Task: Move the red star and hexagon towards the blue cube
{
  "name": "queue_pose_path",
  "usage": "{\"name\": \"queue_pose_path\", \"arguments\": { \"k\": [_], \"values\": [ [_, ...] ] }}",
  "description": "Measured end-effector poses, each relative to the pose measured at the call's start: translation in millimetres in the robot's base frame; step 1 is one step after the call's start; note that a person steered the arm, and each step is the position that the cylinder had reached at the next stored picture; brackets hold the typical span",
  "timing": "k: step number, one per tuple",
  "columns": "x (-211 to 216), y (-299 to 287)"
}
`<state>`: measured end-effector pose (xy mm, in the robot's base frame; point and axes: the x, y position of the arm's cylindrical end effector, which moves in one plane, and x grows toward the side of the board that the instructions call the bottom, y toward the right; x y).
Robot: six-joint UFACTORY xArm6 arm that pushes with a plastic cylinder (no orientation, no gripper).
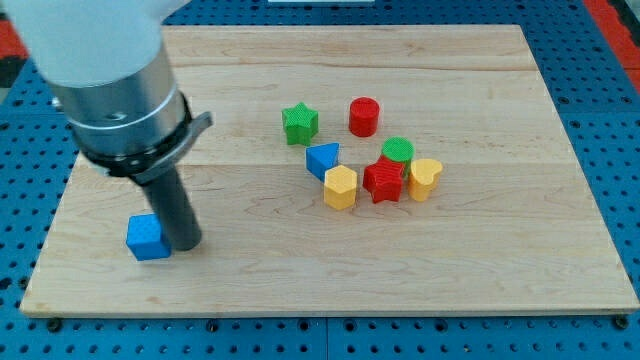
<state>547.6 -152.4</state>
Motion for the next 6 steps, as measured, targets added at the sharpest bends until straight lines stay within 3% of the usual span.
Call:
{"name": "queue_pose_path", "arguments": {
  "k": [2, 4, 5, 6],
  "values": [
    [6, -63],
    [-1, 8],
    [26, 90],
    [24, 209]
  ]
}}
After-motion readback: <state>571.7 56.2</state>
